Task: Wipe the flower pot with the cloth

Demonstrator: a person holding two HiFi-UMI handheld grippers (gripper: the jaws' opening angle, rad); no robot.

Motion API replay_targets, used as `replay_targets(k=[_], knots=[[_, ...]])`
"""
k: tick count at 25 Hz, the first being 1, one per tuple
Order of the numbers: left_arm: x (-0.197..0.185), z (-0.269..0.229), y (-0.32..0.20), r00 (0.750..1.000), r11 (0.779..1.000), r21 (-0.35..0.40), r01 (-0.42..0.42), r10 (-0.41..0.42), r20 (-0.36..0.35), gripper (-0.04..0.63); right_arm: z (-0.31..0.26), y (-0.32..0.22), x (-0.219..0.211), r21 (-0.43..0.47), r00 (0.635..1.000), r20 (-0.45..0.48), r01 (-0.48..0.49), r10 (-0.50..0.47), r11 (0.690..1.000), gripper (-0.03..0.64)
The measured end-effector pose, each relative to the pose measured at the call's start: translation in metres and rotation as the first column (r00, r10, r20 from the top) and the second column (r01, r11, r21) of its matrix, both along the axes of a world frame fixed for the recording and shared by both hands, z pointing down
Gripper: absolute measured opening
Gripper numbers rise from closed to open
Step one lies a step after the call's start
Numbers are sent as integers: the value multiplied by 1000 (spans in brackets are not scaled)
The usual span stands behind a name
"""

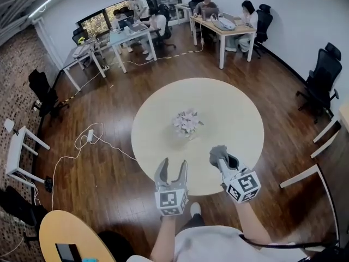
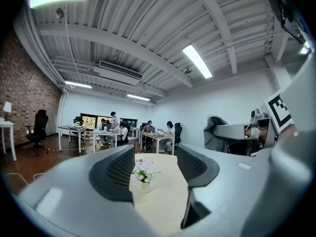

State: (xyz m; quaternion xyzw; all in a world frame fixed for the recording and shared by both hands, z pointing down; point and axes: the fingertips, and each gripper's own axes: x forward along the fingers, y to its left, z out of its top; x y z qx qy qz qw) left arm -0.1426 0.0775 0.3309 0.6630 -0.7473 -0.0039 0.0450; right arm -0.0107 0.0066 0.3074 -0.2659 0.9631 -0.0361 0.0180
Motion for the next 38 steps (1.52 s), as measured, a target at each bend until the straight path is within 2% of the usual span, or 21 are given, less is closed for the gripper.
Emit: replay_targets(k=[3, 11, 13, 16, 19, 21, 24, 26, 28, 32, 35, 38], knots=[[-25, 13, -30, 1000, 999, -31, -19, 19, -6, 272, 2, -27, -26, -4, 1000, -6, -3, 2, 1000, 2], [-56, 93, -82, 998, 974, -218, -63, 55, -41, 268, 46, -81, -46, -110, 999, -46, -15, 10, 994, 3], [-65, 119, -93, 997, 961, -267, -68, 54, -58, 272, 62, -95, -50, -133, 998, -68, -6, -3, 991, 2], [-70, 160, -111, 995, 931, -356, -87, 63, -78, 296, 90, -116, -49, -197, 995, -98, 0, -20, 980, 2], [-74, 198, -129, 991, 893, -434, -122, 90, -94, 322, 123, -138, -43, -310, 996, -88, -5, -24, 951, 2], [-75, 220, -140, 986, 867, -472, -160, 116, -121, 362, 144, -151, -38, -380, 997, -76, -11, -19, 925, 2], [-72, 252, -150, 975, 813, -542, -213, 143, -169, 446, 178, -163, -29, -506, 999, -53, -20, -8, 863, 2], [-76, 268, -161, 974, 791, -572, -217, 136, -181, 460, 199, -174, -25, -571, 999, -42, -26, 3, 820, 2], [-82, 280, -177, 973, 783, -582, -219, 133, -189, 460, 219, -186, -25, -606, 998, -56, -38, 5, 795, 2], [-83, 300, -204, 964, 768, -583, -265, 187, -191, 460, 260, -204, -34, -644, 993, -115, -74, 0, 761, 2], [-90, 303, -225, 963, 782, -564, -266, 191, -190, 461, 282, -213, -52, -671, 990, -139, -82, -15, 737, 2], [-95, 305, -242, 960, 784, -555, -278, 201, -197, 479, 296, -221, -71, -665, 985, -169, -80, -46, 742, 2]])
